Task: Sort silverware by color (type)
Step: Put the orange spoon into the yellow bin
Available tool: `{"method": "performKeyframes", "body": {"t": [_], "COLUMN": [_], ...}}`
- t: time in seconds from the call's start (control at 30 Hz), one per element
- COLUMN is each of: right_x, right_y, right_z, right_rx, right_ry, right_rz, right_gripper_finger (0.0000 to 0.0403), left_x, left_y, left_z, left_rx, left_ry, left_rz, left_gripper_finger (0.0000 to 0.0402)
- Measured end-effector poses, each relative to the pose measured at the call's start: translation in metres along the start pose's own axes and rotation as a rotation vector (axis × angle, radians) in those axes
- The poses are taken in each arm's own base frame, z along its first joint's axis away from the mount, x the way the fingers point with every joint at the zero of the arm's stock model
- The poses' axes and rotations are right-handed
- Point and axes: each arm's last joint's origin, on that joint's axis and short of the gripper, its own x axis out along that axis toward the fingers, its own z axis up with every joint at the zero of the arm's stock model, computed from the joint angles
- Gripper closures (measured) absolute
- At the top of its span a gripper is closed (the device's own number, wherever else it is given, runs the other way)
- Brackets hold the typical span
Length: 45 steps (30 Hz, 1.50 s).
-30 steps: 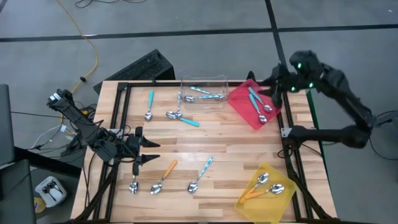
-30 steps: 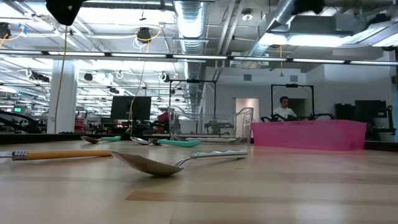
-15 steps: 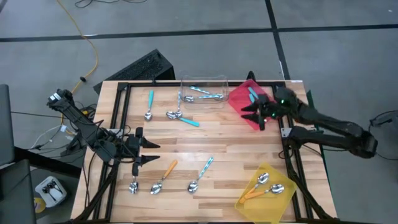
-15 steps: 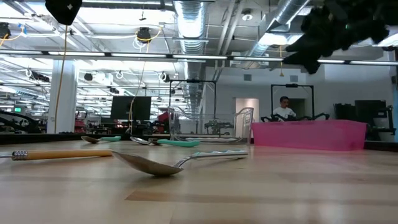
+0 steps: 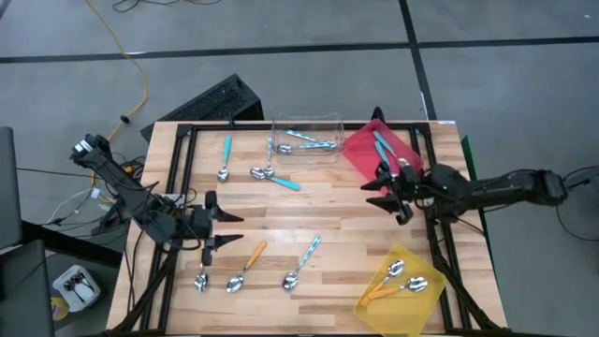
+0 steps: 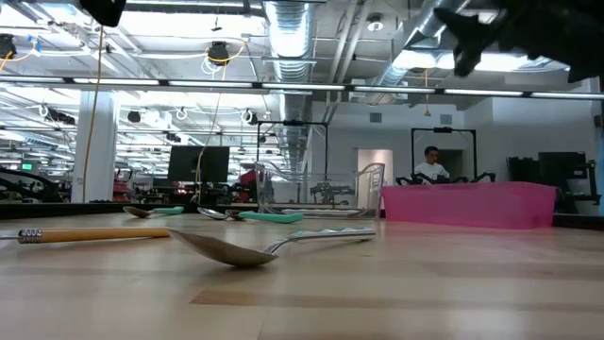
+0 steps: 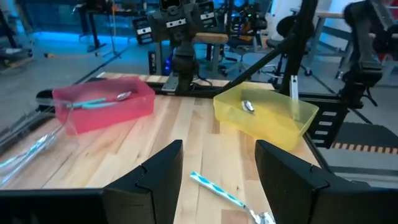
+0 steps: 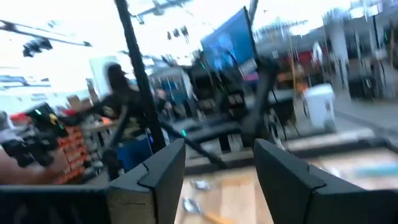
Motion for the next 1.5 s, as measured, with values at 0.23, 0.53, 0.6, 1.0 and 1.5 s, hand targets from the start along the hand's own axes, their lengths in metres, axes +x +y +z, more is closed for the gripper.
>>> {"method": "performKeyframes", "body": {"t": [0.23,0.53,0.6,1.0,1.5], "right_x": [0.002,0.009,0.012,0.028,0.036], "right_y": [0.035,0.059,0.062,0.068,0.063], "right_z": [0.004,-0.015,-0.020,-0.047,-0.074], "right_rx": [-0.082,-0.085,-0.077,-0.063,-0.033], "right_ry": [-0.112,-0.055,-0.048,-0.044,0.037], "right_rz": [0.163,0.122,0.109,0.122,0.102], "right_gripper_finger": [0.0186,0.0186,0.0186,0.0186,0.0186], "left_x": [0.008,0.017,0.019,0.029,0.034], "left_y": [-0.011,-0.020,-0.022,-0.027,-0.027], "left_z": [0.005,-0.002,-0.005,-0.024,-0.058], "left_rx": [0.052,0.076,0.084,0.037,-0.147], "left_ry": [-0.063,-0.038,-0.026,0.097,0.356], "left_rz": [-0.094,-0.153,-0.150,-0.120,-0.052], "left_gripper_finger": [0.0216,0.0216,0.0216,0.0216,0.0216]}}
